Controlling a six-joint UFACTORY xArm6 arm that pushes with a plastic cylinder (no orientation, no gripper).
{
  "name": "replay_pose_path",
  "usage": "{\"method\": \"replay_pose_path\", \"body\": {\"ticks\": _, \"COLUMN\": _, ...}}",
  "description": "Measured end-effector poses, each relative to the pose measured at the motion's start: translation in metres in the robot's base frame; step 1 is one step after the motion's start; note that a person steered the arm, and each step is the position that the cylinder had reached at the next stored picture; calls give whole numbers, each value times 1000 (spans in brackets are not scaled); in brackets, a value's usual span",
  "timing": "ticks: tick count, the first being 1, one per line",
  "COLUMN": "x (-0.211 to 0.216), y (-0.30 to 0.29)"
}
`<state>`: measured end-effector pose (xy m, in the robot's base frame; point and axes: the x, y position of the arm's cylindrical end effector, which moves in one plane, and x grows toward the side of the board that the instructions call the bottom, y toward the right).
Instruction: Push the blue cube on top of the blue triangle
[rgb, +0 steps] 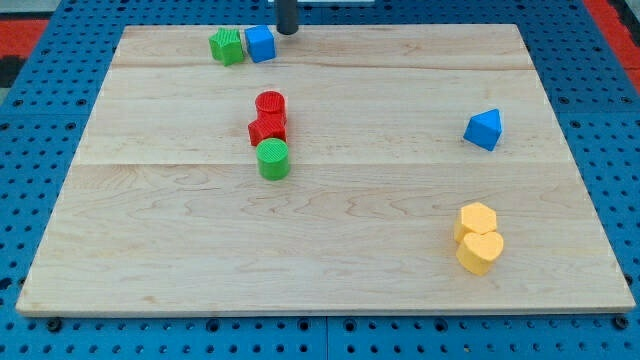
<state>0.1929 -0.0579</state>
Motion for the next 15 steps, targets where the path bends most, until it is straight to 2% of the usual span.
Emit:
{"method": "replay_pose_path", "body": {"ticks": 2, "x": 0, "y": -32}}
{"method": "replay_pose_path", "body": {"ticks": 3, "x": 0, "y": -68}}
{"method": "replay_pose_path", "body": {"ticks": 5, "x": 43, "y": -17}}
{"method": "replay_pose_path", "body": {"ticks": 6, "x": 57, "y": -15}}
{"method": "replay_pose_path", "body": {"ticks": 7, "x": 57, "y": -43}}
{"method": "replay_pose_path", "body": {"ticks": 8, "x": 63, "y": -38}}
{"method": "replay_pose_path", "body": {"ticks": 9, "x": 69, "y": 4}}
{"method": "replay_pose_path", "body": {"ticks": 10, "x": 69, "y": 10}}
{"method": "replay_pose_path", "body": {"ticks": 11, "x": 69, "y": 5}}
{"method": "replay_pose_path", "body": {"ticks": 12, "x": 73, "y": -30}}
{"method": "replay_pose_path", "body": {"ticks": 13, "x": 100, "y": 32}}
{"method": "replay_pose_path", "body": {"ticks": 15, "x": 103, "y": 170}}
